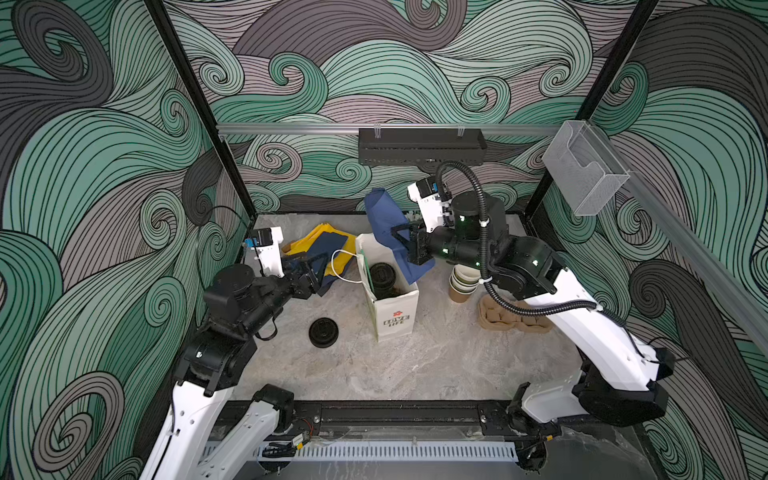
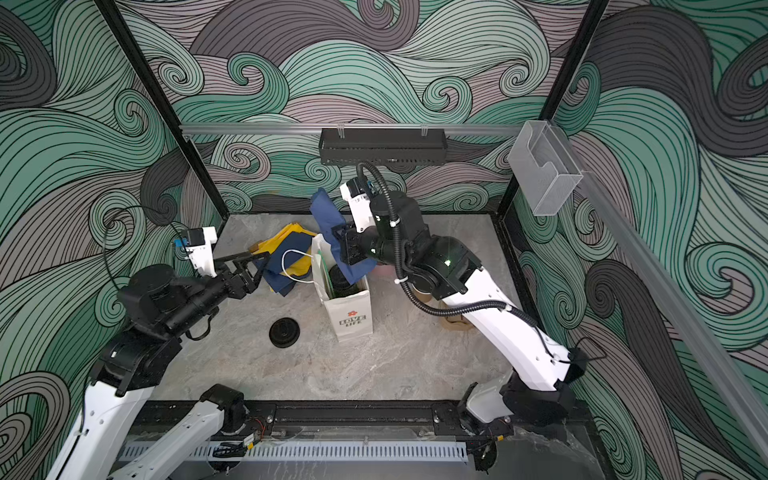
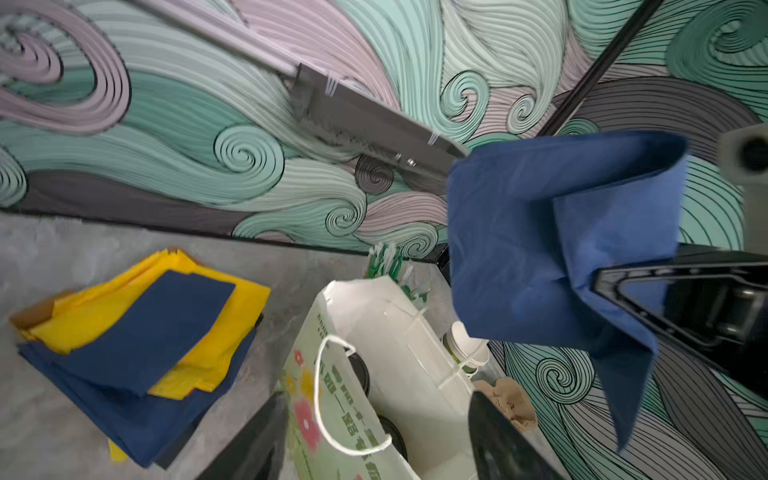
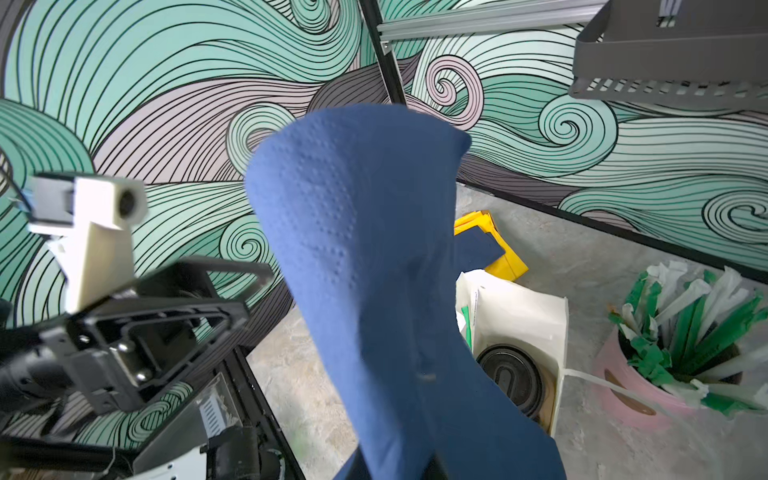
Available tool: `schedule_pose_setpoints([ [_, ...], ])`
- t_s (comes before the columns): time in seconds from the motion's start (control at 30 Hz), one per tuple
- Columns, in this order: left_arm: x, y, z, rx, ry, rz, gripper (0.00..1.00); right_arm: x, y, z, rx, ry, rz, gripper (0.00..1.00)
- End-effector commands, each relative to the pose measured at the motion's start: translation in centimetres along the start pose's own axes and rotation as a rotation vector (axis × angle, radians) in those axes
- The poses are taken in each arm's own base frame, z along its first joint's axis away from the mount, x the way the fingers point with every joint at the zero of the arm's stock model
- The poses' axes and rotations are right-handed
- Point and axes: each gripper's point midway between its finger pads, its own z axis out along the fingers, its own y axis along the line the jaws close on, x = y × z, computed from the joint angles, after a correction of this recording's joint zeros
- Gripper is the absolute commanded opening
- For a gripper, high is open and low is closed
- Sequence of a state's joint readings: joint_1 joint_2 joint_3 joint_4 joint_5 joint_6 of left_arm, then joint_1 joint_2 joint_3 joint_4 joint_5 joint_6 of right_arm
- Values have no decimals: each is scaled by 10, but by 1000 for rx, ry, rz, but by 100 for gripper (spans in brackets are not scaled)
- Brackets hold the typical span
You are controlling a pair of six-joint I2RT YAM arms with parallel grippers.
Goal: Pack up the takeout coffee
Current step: 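Grasp the blue napkins with the right gripper beside the left gripper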
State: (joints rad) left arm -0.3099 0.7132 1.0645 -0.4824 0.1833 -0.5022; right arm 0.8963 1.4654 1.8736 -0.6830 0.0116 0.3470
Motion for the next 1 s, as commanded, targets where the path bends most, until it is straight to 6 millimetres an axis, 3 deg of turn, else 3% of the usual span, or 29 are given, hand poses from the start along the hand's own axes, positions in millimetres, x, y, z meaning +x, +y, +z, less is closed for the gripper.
schedule_pose_setpoints([
  [0.0,18,13,13,-42,56,-141,70,14,-24,22,168,10,148,0],
  [0.13,31,20,26,-45,88,-187,66,31,-22,41,208,54,210,0],
  [0.27,41,27,32,-52,93,-241,55,64,-36,55,325,131,255,0],
  [0.4,42,32,31,-60,57,-261,52,88,-43,70,399,201,246,0],
  [0.7,40,43,12,-134,23,-237,52,122,-79,101,625,257,153,0],
  [0.97,26,66,-20,-322,-28,-178,52,150,-87,122,660,341,118,1],
])
